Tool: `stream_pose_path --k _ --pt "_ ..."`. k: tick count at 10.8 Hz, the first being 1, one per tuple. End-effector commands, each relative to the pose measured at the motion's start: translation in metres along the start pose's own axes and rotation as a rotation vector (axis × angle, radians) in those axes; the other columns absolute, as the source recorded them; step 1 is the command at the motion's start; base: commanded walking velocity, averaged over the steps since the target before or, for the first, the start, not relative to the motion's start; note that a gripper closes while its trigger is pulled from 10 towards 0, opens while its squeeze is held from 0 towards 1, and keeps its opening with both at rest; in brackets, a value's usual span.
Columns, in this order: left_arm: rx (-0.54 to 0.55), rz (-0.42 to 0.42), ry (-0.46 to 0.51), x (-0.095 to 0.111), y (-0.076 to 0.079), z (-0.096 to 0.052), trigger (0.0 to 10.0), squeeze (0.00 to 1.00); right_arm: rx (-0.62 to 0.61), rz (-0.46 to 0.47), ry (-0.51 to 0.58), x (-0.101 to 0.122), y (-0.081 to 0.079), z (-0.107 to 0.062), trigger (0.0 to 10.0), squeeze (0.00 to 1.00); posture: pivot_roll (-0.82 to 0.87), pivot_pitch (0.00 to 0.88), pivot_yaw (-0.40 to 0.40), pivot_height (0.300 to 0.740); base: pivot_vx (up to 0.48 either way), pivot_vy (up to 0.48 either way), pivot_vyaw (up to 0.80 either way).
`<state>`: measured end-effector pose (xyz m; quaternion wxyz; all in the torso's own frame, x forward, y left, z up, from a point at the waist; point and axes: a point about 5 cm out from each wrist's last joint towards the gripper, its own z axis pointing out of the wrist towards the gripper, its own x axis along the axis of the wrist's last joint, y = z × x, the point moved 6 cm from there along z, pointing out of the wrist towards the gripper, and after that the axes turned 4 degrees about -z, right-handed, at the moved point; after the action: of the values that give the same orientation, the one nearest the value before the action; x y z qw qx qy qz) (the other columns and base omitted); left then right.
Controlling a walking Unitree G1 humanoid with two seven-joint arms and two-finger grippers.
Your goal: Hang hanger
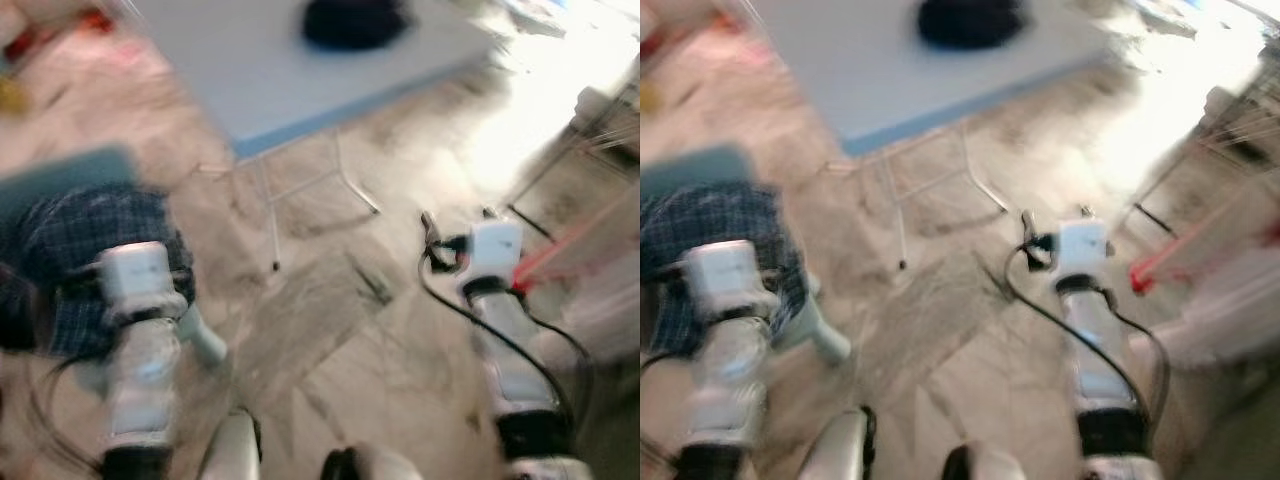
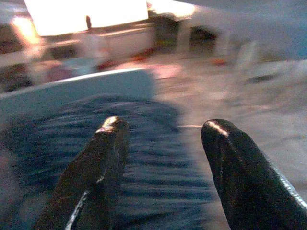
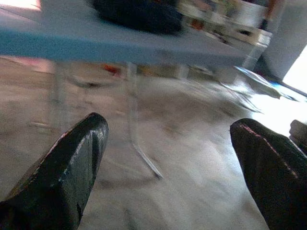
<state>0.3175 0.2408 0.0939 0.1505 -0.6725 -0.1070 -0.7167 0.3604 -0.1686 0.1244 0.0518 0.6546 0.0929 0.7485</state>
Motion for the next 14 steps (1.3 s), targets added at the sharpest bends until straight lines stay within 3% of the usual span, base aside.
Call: stream_pose_path --k 1,2,6,10,11,12,13,14 --pt "0.039 -0.018 0.001 -0.002 -0.003 -0.003 10.0 0.0 -0.016 -0.005 -0.022 -0.007 0.01 -0.004 10.0 1.0 0.08 0.137 -0.089 0.74 0.0 0.0 0.8" --pt "0.106 -0.006 -0.011 -0.005 -0.017 -0.006 10.0 0.0 -0.014 -0.005 -0.022 -0.007 0.011 -0.004 10.0 1.0 0.08 0.147 -0.093 0.74 0.0 0.0 0.8" --pt "0.235 -0.037 -0.069 -0.021 -0.042 -0.013 10.0 0.0 0.015 -0.007 -0.021 -0.007 0.008 -0.005 10.0 1.0 0.08 0.162 -0.109 0.74 0.0 0.0 0.8" --pt "0.215 -0.06 -0.052 -0.02 -0.04 -0.014 10.0 0.0 0.053 0.003 -0.013 -0.005 0.0 -0.004 10.0 0.96 0.07 0.164 -0.112 0.74 0.062 0.0 0.2" --pt "0.202 -0.065 -0.047 -0.019 -0.038 -0.013 10.0 0.0 0.057 0.005 -0.012 -0.005 0.0 -0.004 10.0 0.75 0.07 0.163 -0.111 0.74 0.398 0.0 0.0" --pt "0.189 -0.066 -0.041 -0.018 -0.035 -0.012 10.0 0.0 0.059 0.008 -0.01 -0.004 -0.001 -0.004 10.0 0.65 0.07 0.163 -0.11 0.74 0.401 0.0 0.0" --pt "0.178 -0.066 -0.038 -0.017 -0.033 -0.011 10.0 0.0 0.064 0.012 -0.008 -0.004 -0.002 -0.004 10.0 0.27 0.07 0.161 -0.107 0.74 0.409 0.0 0.0" --pt "0.163 -0.067 -0.034 -0.016 -0.03 -0.01 10.0 0.0 0.079 0.024 -0.003 -0.003 -0.005 -0.004 10.0 0.0 0.07 0.159 -0.106 0.74 0.412 0.0 0.0"
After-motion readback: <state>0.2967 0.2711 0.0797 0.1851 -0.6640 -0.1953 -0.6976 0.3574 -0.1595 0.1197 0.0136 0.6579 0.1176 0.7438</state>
